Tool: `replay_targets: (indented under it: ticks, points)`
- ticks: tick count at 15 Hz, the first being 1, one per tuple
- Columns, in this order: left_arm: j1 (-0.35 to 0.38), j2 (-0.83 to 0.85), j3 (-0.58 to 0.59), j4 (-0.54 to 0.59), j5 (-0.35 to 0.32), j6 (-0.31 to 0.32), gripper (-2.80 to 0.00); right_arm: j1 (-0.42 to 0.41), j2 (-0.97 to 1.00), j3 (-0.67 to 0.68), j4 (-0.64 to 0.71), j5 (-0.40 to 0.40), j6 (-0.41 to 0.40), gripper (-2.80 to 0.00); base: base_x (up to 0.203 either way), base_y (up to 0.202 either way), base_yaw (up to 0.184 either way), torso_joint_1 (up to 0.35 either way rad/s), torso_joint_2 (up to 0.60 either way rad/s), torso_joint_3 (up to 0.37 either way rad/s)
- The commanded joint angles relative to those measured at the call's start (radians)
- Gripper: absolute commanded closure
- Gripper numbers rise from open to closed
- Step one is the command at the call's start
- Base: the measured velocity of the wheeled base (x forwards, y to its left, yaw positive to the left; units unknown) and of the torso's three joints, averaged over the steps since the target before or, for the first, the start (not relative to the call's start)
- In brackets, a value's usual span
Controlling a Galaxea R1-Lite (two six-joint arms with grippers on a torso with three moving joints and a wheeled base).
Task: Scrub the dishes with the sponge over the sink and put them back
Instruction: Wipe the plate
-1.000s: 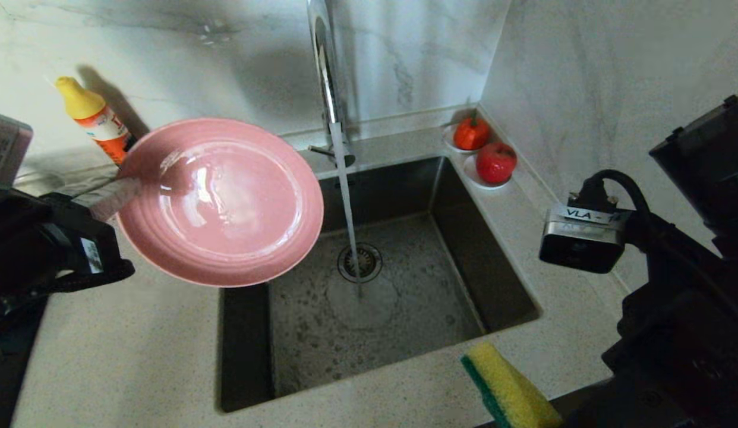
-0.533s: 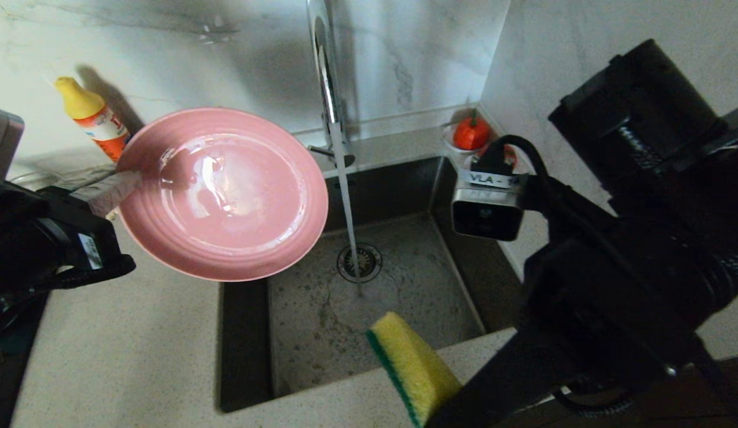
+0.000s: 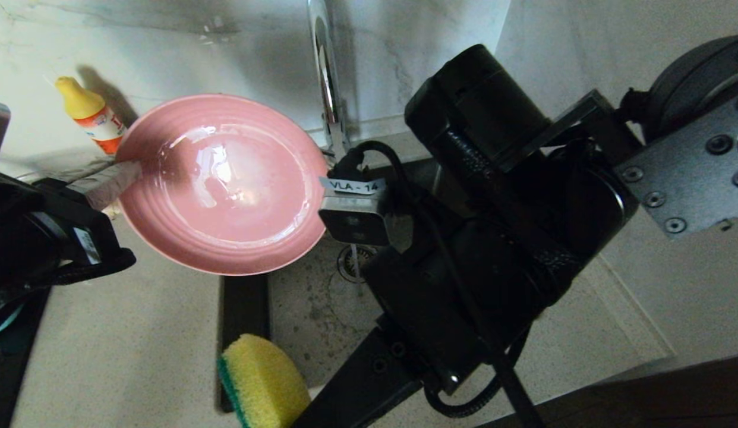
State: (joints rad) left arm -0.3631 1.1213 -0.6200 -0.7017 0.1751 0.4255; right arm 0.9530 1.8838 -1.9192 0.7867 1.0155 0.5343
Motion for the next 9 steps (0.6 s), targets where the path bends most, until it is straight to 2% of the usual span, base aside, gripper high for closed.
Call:
replay_targets:
  ticks: [1,4,9]
  points:
    - [-0.04,-0.004,0.003,-0.002,0.001,0.001,0.0,0.012,0.058,-0.012,-0.023,0.007,0.004,0.0,0.0,0.0,0.0,0.0,0.0,0.0]
    - [-0.057,0.003,-0.003,-0.002,0.001,0.001,0.0,0.013,0.074,-0.013,-0.035,0.021,0.003,0.0,0.0,0.0,0.0,0.0,0.0,0.0]
    - [-0.151,0.014,-0.029,0.005,0.016,0.001,0.0,0.012,0.094,-0.012,-0.057,0.035,0.002,0.0,0.0,0.0,0.0,0.0,0.0,0.0]
